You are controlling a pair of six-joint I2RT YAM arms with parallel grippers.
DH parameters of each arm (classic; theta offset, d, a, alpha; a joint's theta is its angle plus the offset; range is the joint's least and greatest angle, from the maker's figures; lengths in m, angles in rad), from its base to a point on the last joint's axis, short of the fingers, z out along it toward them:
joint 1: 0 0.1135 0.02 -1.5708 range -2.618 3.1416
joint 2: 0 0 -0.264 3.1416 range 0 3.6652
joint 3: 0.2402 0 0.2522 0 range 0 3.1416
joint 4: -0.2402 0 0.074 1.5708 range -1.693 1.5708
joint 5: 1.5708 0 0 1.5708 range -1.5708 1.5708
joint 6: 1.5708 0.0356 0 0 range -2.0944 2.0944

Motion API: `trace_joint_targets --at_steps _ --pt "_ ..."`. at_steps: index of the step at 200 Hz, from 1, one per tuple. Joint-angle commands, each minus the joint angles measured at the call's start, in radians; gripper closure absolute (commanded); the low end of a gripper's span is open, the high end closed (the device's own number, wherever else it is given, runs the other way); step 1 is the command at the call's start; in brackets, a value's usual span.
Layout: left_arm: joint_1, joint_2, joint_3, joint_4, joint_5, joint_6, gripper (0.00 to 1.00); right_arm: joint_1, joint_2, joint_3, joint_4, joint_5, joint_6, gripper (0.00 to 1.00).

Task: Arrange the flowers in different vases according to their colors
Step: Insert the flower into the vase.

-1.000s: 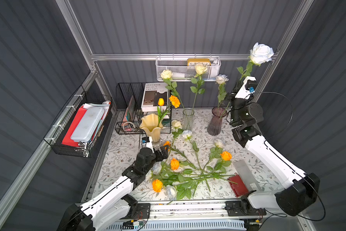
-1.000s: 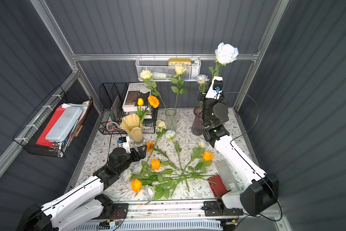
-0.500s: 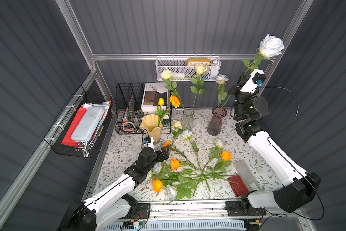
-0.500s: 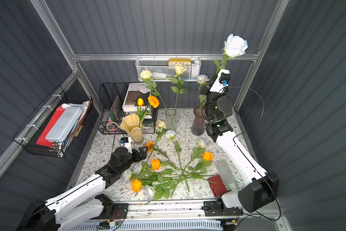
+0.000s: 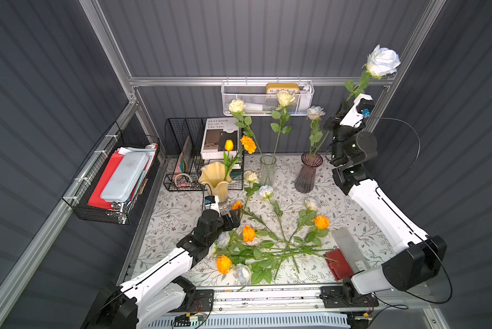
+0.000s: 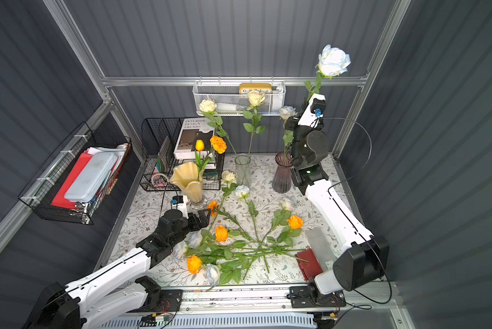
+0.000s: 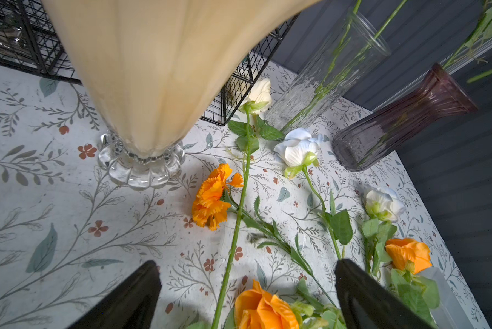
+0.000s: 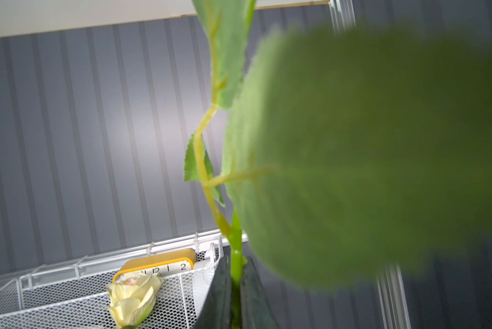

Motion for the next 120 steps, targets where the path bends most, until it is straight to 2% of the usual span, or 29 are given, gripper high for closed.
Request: trace_joint_targets --at_steps 1,22,36,47,65,72,102,120 --pt "0.003 -0.001 0.026 0.010 0.005 0.021 0.01 -0.005 0.028 -0.048 0.075 -0.005 -0.015 1.00" --pt "0.003 -0.006 0.025 0.009 0.004 0.019 0.01 -0.002 0.051 -0.090 0.070 -0.032 0.002 1.00" --pt "0.002 -0.006 0.025 0.005 0.002 0.017 0.01 0.003 0.044 -0.147 0.061 -0.049 0.027 0.66" --pt "0.002 -0.006 0.025 0.005 0.002 0.015 0.01 0.005 0.037 -0.190 0.064 -0.052 0.043 0.59" --pt "0.002 -0.003 0.027 0.001 0.003 0.016 0.01 0.009 0.019 -0.244 0.022 -0.032 0.068 0.31" --pt "0.002 -0.005 0.027 0.001 0.005 0.015 0.01 0.009 0.007 -0.254 -0.023 -0.027 0.085 0.24" --pt "0.002 -0.017 0.024 0.001 0.004 0.014 0.01 0.017 -0.089 -0.283 -0.259 -0.071 0.156 0.18" --pt "0.001 -0.019 0.022 0.001 0.002 0.013 0.01 0.018 -0.170 -0.288 -0.482 -0.156 0.224 0.17"
